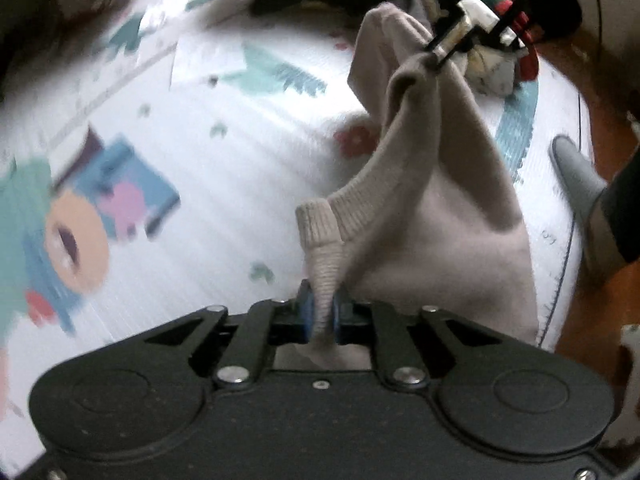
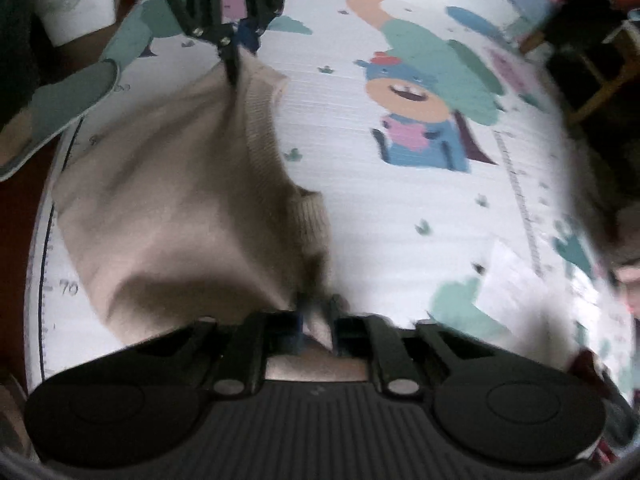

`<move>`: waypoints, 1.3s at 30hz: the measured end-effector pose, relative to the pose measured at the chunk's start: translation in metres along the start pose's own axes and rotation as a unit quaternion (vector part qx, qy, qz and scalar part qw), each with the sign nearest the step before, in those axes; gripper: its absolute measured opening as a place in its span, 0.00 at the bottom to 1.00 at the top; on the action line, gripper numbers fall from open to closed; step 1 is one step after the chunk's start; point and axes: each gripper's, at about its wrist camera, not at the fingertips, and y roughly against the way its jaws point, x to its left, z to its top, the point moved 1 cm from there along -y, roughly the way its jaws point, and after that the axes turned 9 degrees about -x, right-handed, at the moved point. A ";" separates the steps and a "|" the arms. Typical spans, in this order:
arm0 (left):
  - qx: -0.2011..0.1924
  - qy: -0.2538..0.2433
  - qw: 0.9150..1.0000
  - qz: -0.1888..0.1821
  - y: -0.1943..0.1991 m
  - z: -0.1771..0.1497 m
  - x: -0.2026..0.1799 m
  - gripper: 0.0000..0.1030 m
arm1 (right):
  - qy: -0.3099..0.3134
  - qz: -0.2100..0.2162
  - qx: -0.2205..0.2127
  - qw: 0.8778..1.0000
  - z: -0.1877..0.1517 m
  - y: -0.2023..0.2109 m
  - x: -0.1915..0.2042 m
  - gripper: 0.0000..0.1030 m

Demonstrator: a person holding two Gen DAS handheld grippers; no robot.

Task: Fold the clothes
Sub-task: 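Lift the sweater up with both tools, holding it hanging between them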

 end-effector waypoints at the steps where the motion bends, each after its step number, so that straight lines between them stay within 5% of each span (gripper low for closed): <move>1: 0.000 -0.021 1.000 0.009 0.005 0.008 -0.004 0.07 | -0.002 -0.011 0.002 1.000 -0.001 0.008 0.001 0.06; 6: -0.007 -0.090 0.994 0.064 0.047 0.042 -0.021 0.07 | -0.013 -0.047 -0.001 0.999 0.005 0.047 0.005 0.06; 11: -0.024 -0.172 0.977 0.121 0.093 0.065 -0.060 0.07 | -0.009 -0.053 -0.003 0.999 0.012 0.069 0.020 0.06; 15: -0.035 -0.199 0.970 0.133 0.111 0.069 -0.085 0.07 | -0.002 -0.057 -0.015 0.998 0.013 0.065 0.042 0.10; 16: -0.034 -0.201 0.970 0.130 0.112 0.069 -0.089 0.07 | 0.007 -0.072 -0.017 0.997 0.013 0.061 0.046 0.15; 18: -0.031 -0.204 0.970 0.126 0.112 0.069 -0.096 0.07 | 0.013 -0.091 -0.022 0.996 0.016 0.058 0.052 0.60; 20: -0.035 -0.208 0.970 0.124 0.112 0.071 -0.102 0.07 | 0.028 -0.095 -0.039 0.994 0.019 0.059 0.057 0.75; 26: -0.042 -0.274 0.953 0.123 0.114 0.068 -0.123 0.07 | 0.036 -0.106 -0.051 0.992 0.024 0.054 0.046 0.76; 33: -0.042 -0.377 0.917 0.126 0.114 0.056 -0.145 0.07 | 0.025 -0.047 -0.038 0.998 0.017 0.039 0.027 0.76; 35: -0.046 -0.386 0.913 0.120 0.115 0.056 -0.147 0.07 | 0.027 -0.039 -0.030 0.998 0.016 0.031 0.025 0.76; 37: -0.048 -0.393 0.911 0.118 0.116 0.056 -0.149 0.07 | 0.026 -0.028 -0.027 0.999 0.016 0.028 0.026 0.72; 38: -0.048 -0.393 0.911 0.119 0.116 0.056 -0.148 0.07 | 0.019 -0.013 -0.023 0.999 0.016 0.027 0.025 0.61; 39: -0.049 -0.389 0.912 0.120 0.116 0.057 -0.146 0.07 | 0.013 -0.002 -0.016 1.000 0.016 0.025 0.024 0.39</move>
